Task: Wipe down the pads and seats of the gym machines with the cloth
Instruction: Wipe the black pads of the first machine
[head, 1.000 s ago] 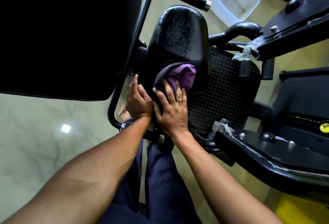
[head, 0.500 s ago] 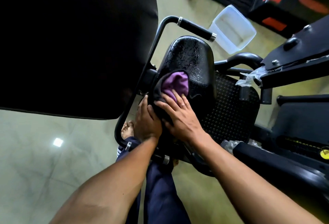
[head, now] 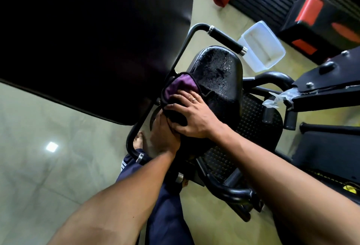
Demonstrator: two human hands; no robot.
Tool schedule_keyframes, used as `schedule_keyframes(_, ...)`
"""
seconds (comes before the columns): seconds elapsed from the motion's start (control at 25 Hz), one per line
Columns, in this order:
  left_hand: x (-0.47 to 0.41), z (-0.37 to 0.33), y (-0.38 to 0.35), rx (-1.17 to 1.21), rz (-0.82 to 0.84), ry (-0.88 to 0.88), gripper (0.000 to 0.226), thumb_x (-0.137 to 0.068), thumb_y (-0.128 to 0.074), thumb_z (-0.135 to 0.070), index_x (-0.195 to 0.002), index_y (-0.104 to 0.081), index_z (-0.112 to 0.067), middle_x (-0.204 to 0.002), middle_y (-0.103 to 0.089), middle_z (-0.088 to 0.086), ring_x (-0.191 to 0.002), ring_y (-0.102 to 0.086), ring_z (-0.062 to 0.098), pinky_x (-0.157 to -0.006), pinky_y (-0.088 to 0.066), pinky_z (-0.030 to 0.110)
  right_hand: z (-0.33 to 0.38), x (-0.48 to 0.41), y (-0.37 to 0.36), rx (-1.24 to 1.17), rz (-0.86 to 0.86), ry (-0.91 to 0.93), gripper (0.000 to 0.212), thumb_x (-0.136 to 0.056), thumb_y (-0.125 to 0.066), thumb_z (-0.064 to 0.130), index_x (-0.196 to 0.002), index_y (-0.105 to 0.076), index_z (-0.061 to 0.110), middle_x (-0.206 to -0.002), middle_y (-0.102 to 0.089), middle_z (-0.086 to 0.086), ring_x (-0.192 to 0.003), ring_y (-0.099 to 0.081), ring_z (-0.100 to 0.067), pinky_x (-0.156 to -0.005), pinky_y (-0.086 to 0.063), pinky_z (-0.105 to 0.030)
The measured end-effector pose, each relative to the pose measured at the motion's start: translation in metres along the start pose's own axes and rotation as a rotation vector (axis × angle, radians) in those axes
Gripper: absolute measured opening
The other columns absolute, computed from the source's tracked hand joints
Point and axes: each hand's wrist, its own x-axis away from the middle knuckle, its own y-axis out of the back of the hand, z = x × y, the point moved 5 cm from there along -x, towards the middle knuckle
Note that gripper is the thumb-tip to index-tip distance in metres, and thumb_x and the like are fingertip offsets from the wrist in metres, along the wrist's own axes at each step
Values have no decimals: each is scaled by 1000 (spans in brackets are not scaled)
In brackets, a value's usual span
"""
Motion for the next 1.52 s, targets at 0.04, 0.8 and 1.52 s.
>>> schedule_keyframes(0.04,0,0,1,-8,8,7,52,-92,-40,-33,-134,-56,-7,-130,-61,14,-112,-62,37,-89,-49,45,-2,-2,3,-2,26,52,64,-76,-58,62,-136,-59,37,-150,-50,2,-146,-36,-26,-122,-21,-46)
schedule_keyframes(0.8,1,-12,7,24,-65,-18,48,-102,-34,-33,-138,-59,-13,-134,-63,10,-117,-62,33,-93,-49,41,-59,-14,27,-249,-148,-277,75,-74,-53,49,-146,-51,30,-160,-39,2,-153,-26,-18,-125,-18,-46)
schedule_keyframes(1.52,-94,-99,-37,-111,70,-48,49,-99,-30,-30,-131,-58,-7,-127,-63,18,-116,-56,38,-92,-42,47,-72,47,16,-394,-269,-536,70,-80,-58,33,-150,-47,31,-163,-35,1,-154,-23,-19,-128,-9,-43)
